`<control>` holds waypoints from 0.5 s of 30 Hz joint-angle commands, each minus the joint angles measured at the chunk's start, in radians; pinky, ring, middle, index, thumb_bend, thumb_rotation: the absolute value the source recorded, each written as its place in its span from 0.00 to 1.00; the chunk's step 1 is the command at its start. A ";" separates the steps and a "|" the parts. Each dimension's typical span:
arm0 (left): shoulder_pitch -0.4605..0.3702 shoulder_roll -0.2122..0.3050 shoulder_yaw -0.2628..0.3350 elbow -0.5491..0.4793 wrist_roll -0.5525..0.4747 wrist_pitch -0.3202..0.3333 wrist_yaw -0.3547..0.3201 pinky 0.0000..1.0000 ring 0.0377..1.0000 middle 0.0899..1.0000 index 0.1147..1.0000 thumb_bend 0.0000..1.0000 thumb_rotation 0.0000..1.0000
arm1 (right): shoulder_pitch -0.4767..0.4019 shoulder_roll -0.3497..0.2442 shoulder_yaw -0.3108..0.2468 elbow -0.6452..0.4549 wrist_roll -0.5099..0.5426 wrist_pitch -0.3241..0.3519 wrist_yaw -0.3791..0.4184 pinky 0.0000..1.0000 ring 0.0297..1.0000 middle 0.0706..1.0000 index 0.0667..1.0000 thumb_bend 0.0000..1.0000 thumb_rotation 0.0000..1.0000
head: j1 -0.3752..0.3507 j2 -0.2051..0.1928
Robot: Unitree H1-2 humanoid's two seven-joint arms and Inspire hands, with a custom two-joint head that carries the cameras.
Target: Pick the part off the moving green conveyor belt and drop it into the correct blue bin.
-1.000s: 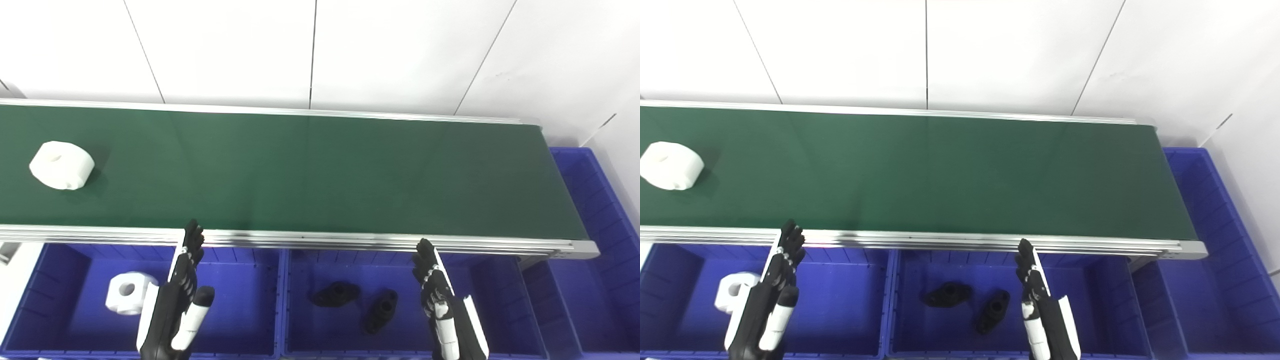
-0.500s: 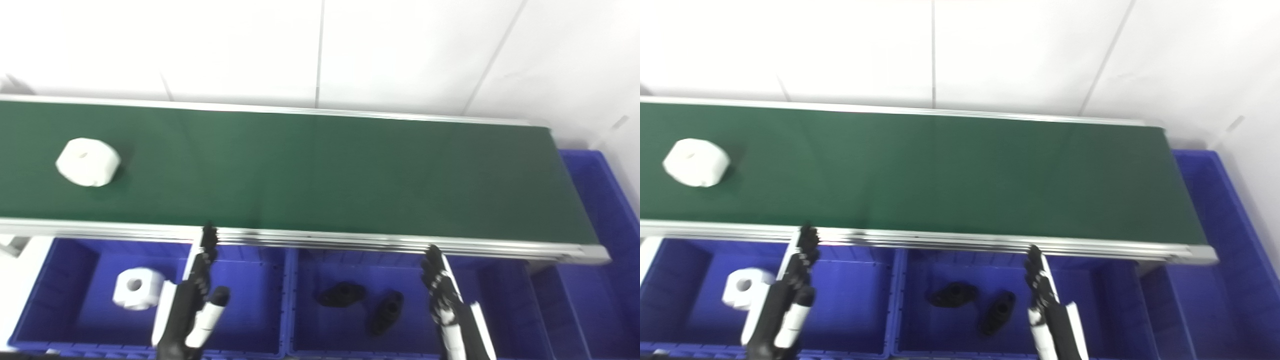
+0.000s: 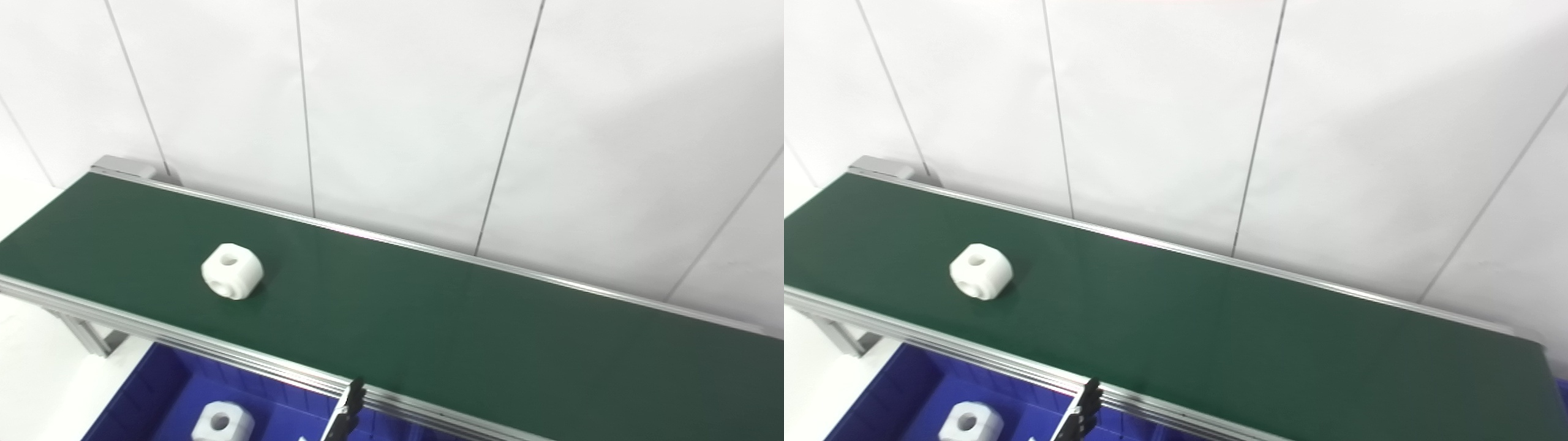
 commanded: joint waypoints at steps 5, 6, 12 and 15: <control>-0.024 -0.031 -0.013 0.012 0.025 -0.069 0.036 0.95 0.98 1.00 1.00 0.70 0.86 | -0.029 -0.004 -0.038 0.005 0.010 -0.062 0.051 1.00 1.00 1.00 1.00 0.80 1.00 | 0.024 0.002; -0.027 -0.032 -0.014 0.013 0.026 -0.071 0.037 0.94 0.98 1.00 1.00 0.70 0.86 | -0.033 -0.001 -0.044 0.007 0.007 -0.062 0.053 1.00 1.00 1.00 1.00 0.80 1.00 | 0.029 0.005; -0.045 -0.029 -0.011 0.022 0.049 -0.093 0.057 0.85 0.95 1.00 1.00 0.72 0.80 | -0.042 0.012 -0.059 -0.001 0.005 -0.062 0.068 1.00 1.00 1.00 1.00 0.79 1.00 | 0.033 0.020; -0.056 0.000 -0.006 0.003 0.089 -0.109 0.051 0.84 0.96 1.00 1.00 0.74 0.62 | -0.040 0.020 -0.061 -0.009 -0.005 -0.062 0.068 1.00 1.00 1.00 1.00 0.79 1.00 | 0.030 0.027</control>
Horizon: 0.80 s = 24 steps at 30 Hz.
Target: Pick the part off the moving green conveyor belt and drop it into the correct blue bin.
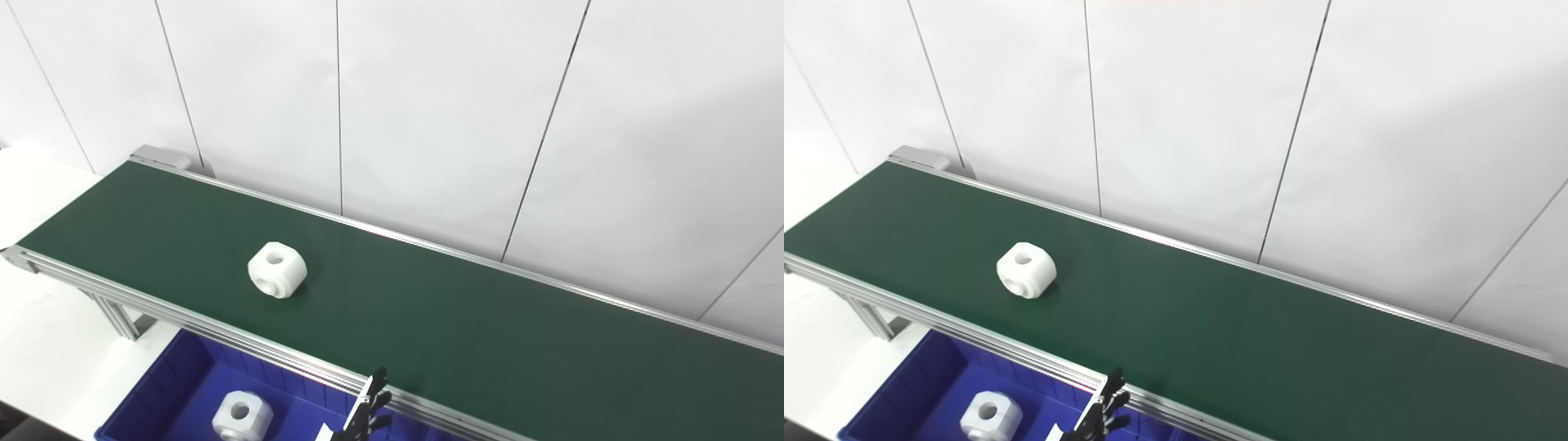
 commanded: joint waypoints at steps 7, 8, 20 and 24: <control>-0.078 0.129 0.050 -0.213 0.191 0.005 -0.042 0.71 0.91 0.96 0.94 0.91 0.36 | 0.014 0.015 0.004 -0.053 0.009 -0.051 0.008 1.00 1.00 1.00 1.00 0.79 1.00 | -0.014 0.021; -0.095 0.156 0.064 -0.244 0.211 0.031 -0.062 0.71 0.88 0.91 0.90 0.96 0.35 | 0.015 0.016 0.007 -0.056 0.011 -0.049 0.008 1.00 1.00 1.00 1.00 0.79 1.00 | -0.017 0.024; -0.472 0.491 0.119 -0.376 0.386 0.272 -0.433 0.83 0.86 0.85 0.84 1.00 0.23 | 0.023 0.030 0.022 -0.088 -0.025 -0.013 -0.023 1.00 1.00 1.00 1.00 0.78 1.00 | -0.038 0.037; -0.587 0.554 0.098 -0.315 0.404 0.274 -0.522 0.85 0.88 0.86 0.84 1.00 0.21 | 0.024 0.030 0.028 -0.098 -0.039 -0.002 -0.027 1.00 1.00 1.00 1.00 0.77 1.00 | -0.042 0.039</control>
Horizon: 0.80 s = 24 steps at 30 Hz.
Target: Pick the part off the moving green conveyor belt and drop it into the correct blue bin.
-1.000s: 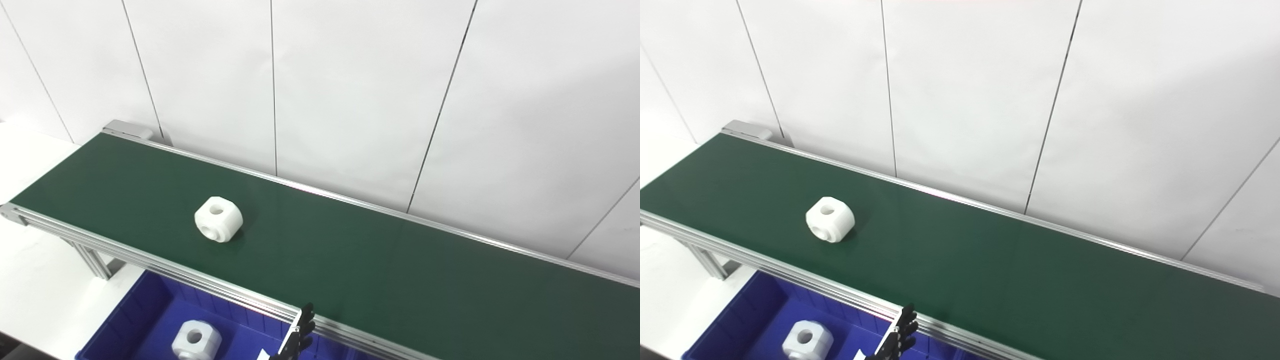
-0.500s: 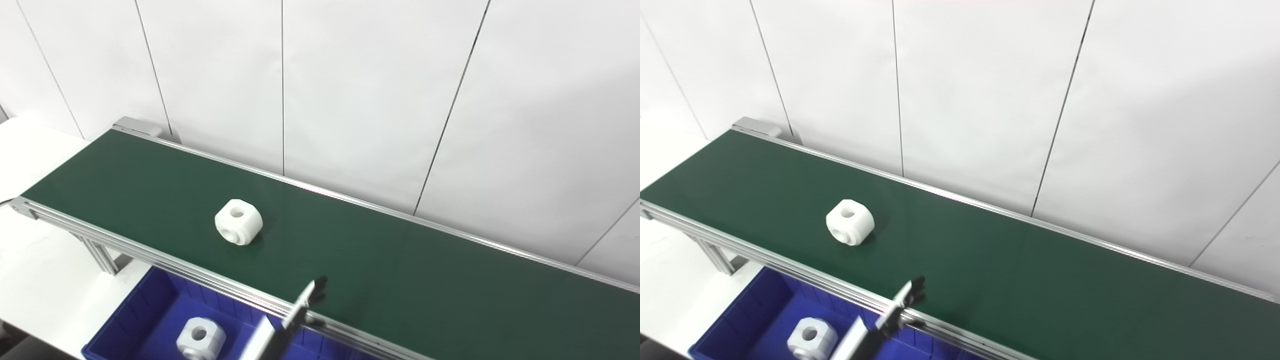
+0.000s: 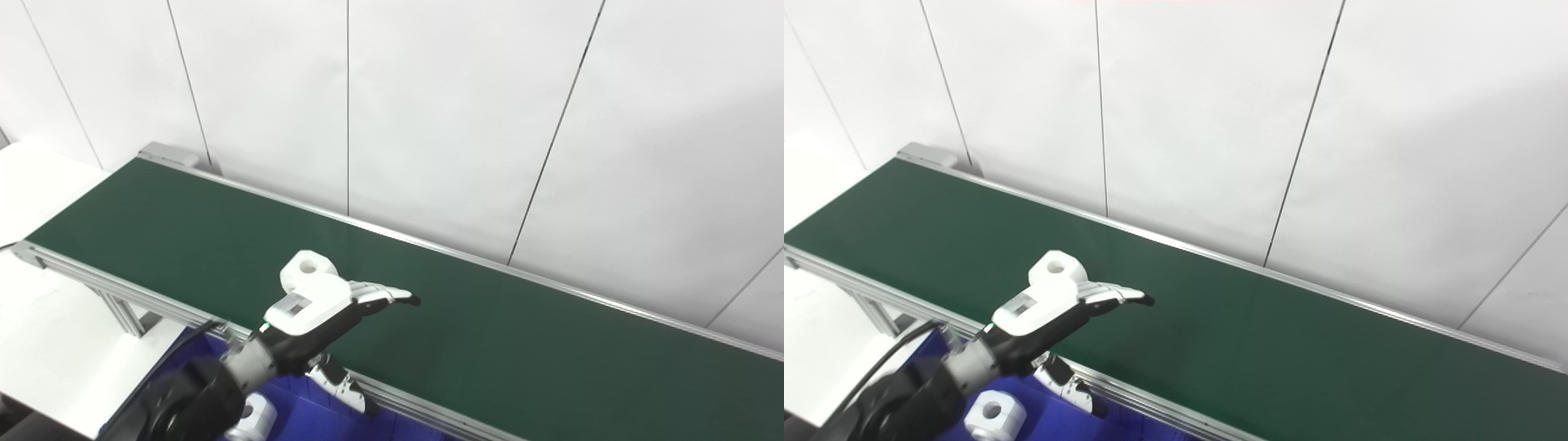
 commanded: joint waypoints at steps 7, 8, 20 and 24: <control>-0.224 0.093 -0.065 0.199 0.023 -0.053 -0.082 0.89 0.91 0.88 0.85 1.00 0.27 | 0.005 0.006 0.006 -0.035 0.009 0.002 -0.007 1.00 1.00 1.00 1.00 0.77 1.00 | -0.012 0.006; -0.244 0.097 -0.073 0.228 0.023 -0.062 -0.081 0.89 0.90 0.88 0.85 1.00 0.27 | 0.004 0.007 0.007 -0.035 0.006 0.000 -0.009 1.00 1.00 1.00 1.00 0.77 1.00 | -0.013 0.007; -0.378 0.103 -0.130 0.498 0.050 -0.118 -0.050 0.95 0.94 0.92 0.87 1.00 0.31 | 0.014 0.014 0.022 -0.058 -0.014 0.016 -0.022 1.00 1.00 1.00 1.00 0.84 1.00 | -0.028 0.016; -0.399 0.092 -0.135 0.563 0.064 -0.130 -0.015 0.94 0.94 0.92 0.87 1.00 0.32 | 0.015 0.015 0.023 -0.057 -0.011 0.019 -0.024 1.00 1.00 1.00 1.00 0.85 1.00 | -0.031 0.017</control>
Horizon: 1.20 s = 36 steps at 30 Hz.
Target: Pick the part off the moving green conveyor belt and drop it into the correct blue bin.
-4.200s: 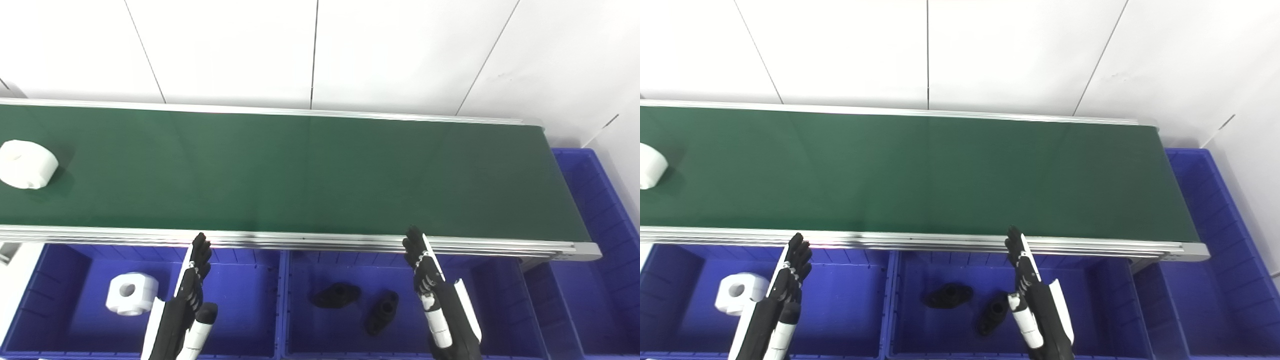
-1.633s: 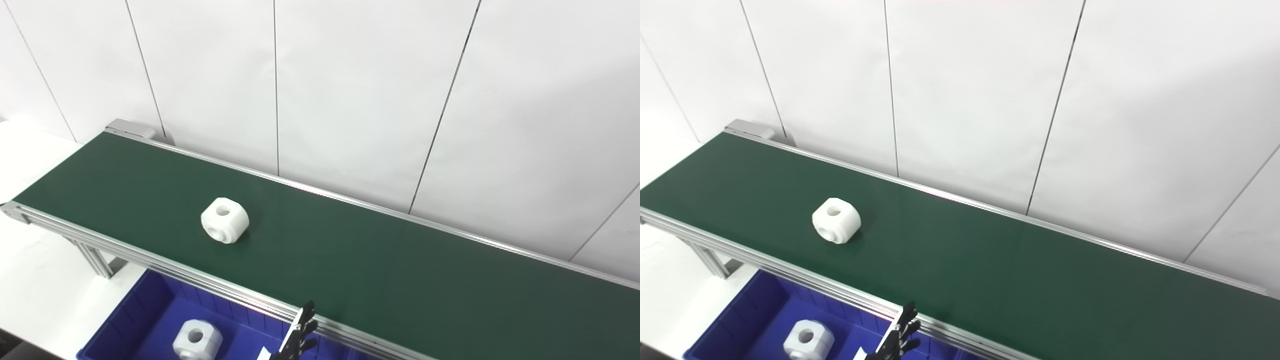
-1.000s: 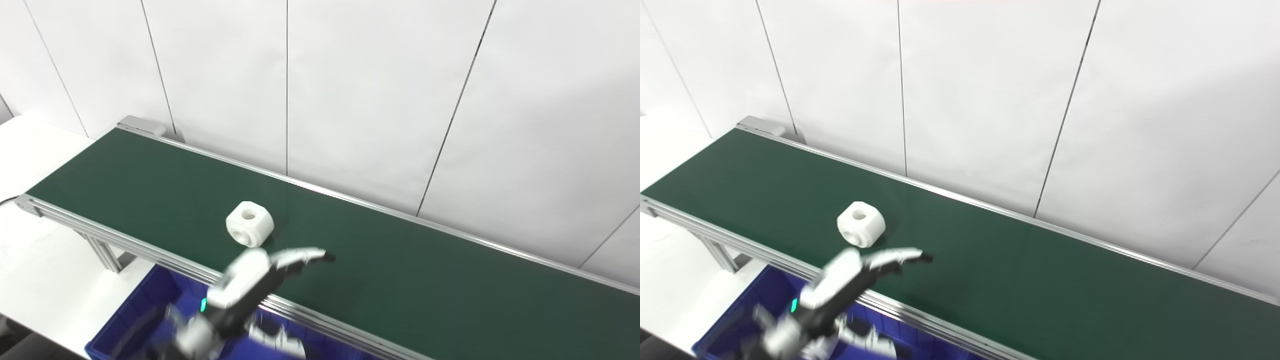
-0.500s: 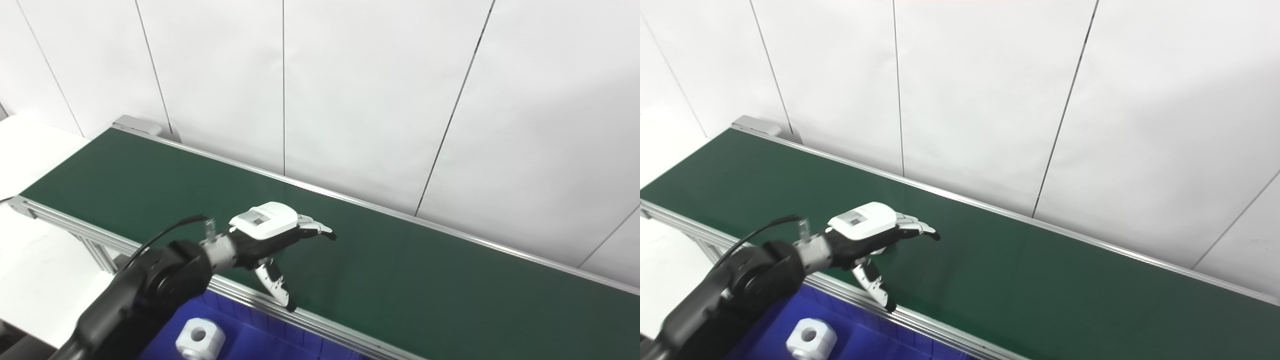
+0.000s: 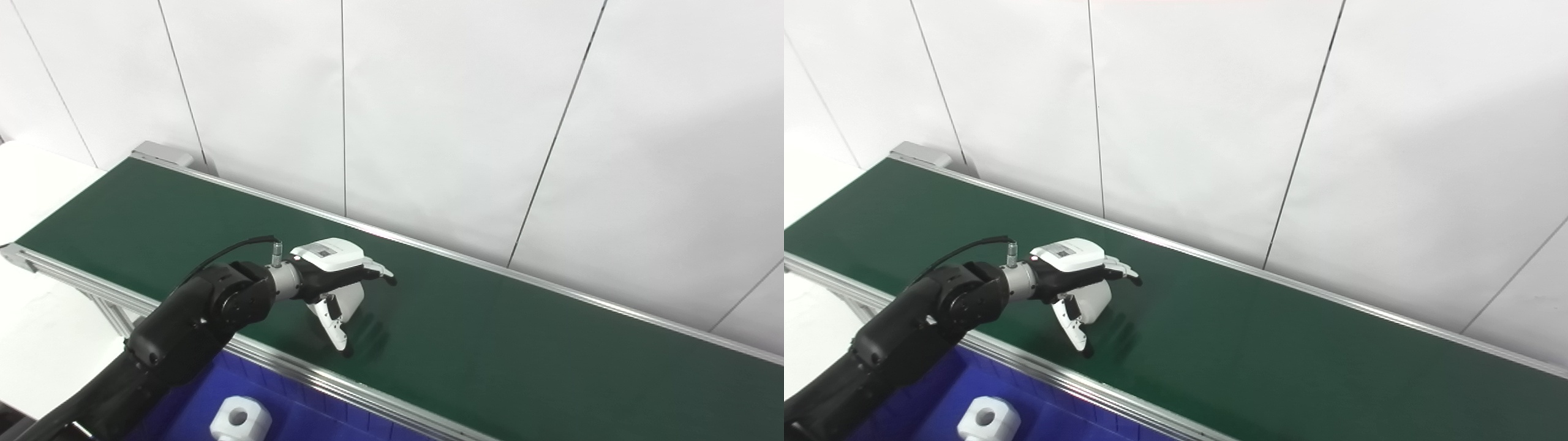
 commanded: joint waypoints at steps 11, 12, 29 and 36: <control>-0.095 -0.010 -0.042 0.147 0.133 0.005 0.155 0.92 0.90 0.86 0.79 0.98 0.24 | 0.021 0.002 0.006 -0.037 0.014 -0.001 -0.002 1.00 1.00 1.00 1.00 0.85 1.00 | -0.005 0.008; -0.092 -0.015 -0.046 0.164 0.154 0.009 0.191 0.91 0.89 0.85 0.78 0.97 0.22 | 0.021 0.002 0.007 -0.037 0.014 -0.002 -0.002 1.00 1.00 1.00 1.00 0.85 1.00 | -0.008 0.010; -0.054 -0.049 -0.026 0.183 -0.090 0.031 0.101 0.31 0.36 0.39 0.44 0.52 0.00 | 0.034 0.004 0.015 -0.065 0.014 0.014 -0.006 1.00 1.00 1.00 1.00 0.87 1.00 | -0.019 0.022; -0.055 -0.041 -0.016 0.154 -0.124 0.035 0.082 0.39 0.43 0.45 0.41 0.52 0.00 | 0.032 0.004 0.015 -0.071 0.015 0.023 -0.007 1.00 1.00 1.00 1.00 0.87 1.00 | -0.017 0.029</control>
